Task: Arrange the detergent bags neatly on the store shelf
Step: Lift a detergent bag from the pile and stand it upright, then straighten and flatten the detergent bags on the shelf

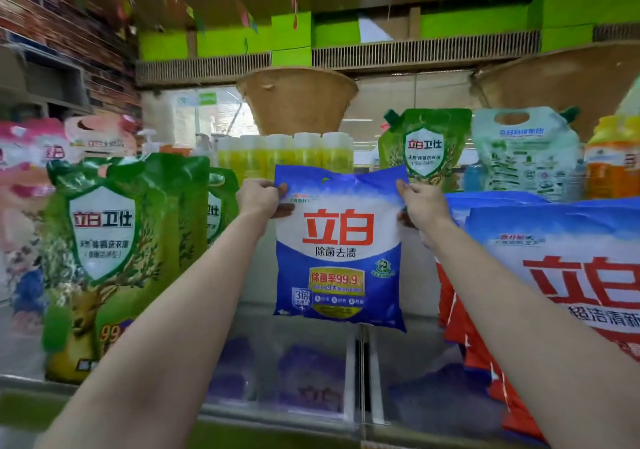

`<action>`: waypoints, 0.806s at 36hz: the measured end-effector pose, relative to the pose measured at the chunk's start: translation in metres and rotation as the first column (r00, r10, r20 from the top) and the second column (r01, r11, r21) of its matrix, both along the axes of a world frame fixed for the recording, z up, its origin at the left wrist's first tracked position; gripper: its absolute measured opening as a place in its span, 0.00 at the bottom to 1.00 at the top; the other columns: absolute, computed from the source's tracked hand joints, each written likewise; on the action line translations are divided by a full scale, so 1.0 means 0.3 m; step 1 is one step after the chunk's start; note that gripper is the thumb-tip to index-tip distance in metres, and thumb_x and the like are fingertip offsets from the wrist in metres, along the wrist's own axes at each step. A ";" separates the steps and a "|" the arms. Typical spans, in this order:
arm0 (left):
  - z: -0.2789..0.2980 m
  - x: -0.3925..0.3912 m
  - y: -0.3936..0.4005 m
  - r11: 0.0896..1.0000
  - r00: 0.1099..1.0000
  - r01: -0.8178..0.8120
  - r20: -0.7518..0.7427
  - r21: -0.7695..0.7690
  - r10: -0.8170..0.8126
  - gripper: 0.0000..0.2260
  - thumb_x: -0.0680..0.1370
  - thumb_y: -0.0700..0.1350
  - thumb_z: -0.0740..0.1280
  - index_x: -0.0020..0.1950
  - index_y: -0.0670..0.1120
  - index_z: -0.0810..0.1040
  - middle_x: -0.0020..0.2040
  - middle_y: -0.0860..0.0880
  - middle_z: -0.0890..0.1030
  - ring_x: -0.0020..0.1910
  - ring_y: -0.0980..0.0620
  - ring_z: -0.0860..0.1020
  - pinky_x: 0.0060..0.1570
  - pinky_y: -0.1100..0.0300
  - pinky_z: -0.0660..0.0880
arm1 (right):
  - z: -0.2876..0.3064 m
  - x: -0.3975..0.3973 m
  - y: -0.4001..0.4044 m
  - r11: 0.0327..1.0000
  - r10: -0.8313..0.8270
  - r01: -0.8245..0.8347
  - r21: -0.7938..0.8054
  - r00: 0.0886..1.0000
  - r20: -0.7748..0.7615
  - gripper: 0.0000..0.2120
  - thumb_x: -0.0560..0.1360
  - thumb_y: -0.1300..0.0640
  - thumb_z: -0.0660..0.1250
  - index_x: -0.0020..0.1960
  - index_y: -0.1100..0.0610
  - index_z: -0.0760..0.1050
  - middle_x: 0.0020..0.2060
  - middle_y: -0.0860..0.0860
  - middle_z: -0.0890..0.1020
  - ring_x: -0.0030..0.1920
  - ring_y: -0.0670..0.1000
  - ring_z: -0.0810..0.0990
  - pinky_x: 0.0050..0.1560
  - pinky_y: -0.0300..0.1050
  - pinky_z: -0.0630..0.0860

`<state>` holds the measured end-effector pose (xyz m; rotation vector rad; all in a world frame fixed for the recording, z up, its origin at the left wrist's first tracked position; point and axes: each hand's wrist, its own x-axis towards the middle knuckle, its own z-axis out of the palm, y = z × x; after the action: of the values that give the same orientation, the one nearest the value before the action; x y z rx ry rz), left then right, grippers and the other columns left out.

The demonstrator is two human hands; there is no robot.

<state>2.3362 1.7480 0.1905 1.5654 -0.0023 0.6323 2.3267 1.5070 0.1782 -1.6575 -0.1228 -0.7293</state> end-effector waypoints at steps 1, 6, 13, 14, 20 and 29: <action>-0.014 0.005 -0.006 1.000 1.000 0.002 -0.029 -0.008 -0.002 0.11 0.77 0.37 0.66 0.58 0.35 0.75 0.56 0.37 0.78 0.19 0.55 0.78 0.23 0.62 0.78 | -0.015 0.003 0.006 0.998 0.048 -0.046 0.033 0.997 -0.054 0.17 0.80 0.55 0.61 0.34 0.59 0.69 0.26 0.55 0.73 0.17 0.45 0.74 0.21 0.35 0.71; -0.058 0.002 -0.038 1.000 0.999 0.011 -0.048 0.025 -0.010 0.16 0.78 0.36 0.64 0.65 0.36 0.70 0.52 0.39 0.79 0.44 0.47 0.78 0.49 0.53 0.77 | -0.056 0.011 0.011 0.979 0.182 -0.164 0.116 0.971 -0.157 0.06 0.80 0.61 0.58 0.55 0.62 0.70 0.44 0.62 0.77 0.25 0.47 0.80 0.28 0.38 0.79; -0.077 -0.058 -0.034 0.996 0.999 0.004 -0.040 0.084 -0.001 0.14 0.78 0.36 0.64 0.63 0.39 0.69 0.48 0.44 0.76 0.49 0.47 0.76 0.51 0.52 0.77 | -0.046 -0.035 0.021 0.997 -0.019 0.011 -0.072 0.993 -0.116 0.24 0.77 0.63 0.63 0.69 0.64 0.58 0.62 0.61 0.71 0.39 0.55 0.81 0.37 0.47 0.80; -0.080 -0.070 -0.038 0.995 0.999 0.011 -0.037 0.099 -0.007 0.13 0.78 0.36 0.63 0.61 0.39 0.70 0.48 0.44 0.76 0.48 0.47 0.76 0.48 0.54 0.77 | -0.046 -0.048 0.026 0.993 -0.047 0.034 -0.111 0.992 -0.115 0.24 0.77 0.63 0.63 0.69 0.64 0.58 0.62 0.62 0.71 0.42 0.56 0.81 0.37 0.48 0.80; -0.110 -0.160 -0.077 0.966 0.983 0.178 -0.080 0.187 -0.166 0.04 0.78 0.37 0.64 0.52 0.41 0.74 0.45 0.44 0.79 0.40 0.51 0.78 0.35 0.64 0.75 | -0.077 -0.162 0.046 0.966 -0.062 0.020 -0.256 0.986 -0.155 0.21 0.77 0.62 0.63 0.67 0.63 0.61 0.55 0.59 0.73 0.51 0.59 0.80 0.48 0.56 0.81; -0.176 -0.313 -0.295 0.832 0.871 0.491 -0.162 0.258 -0.464 0.03 0.77 0.36 0.64 0.45 0.42 0.75 0.36 0.46 0.77 0.32 0.53 0.75 0.33 0.64 0.74 | -0.124 -0.470 -0.033 0.931 -0.107 0.087 -0.356 0.994 -0.037 0.10 0.77 0.63 0.61 0.57 0.65 0.75 0.46 0.56 0.78 0.43 0.53 0.80 0.41 0.47 0.79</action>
<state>2.2424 1.6594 0.1377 1.7894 -0.4270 0.1614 2.1858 1.4971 0.1412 -2.0388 -0.1391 -0.7671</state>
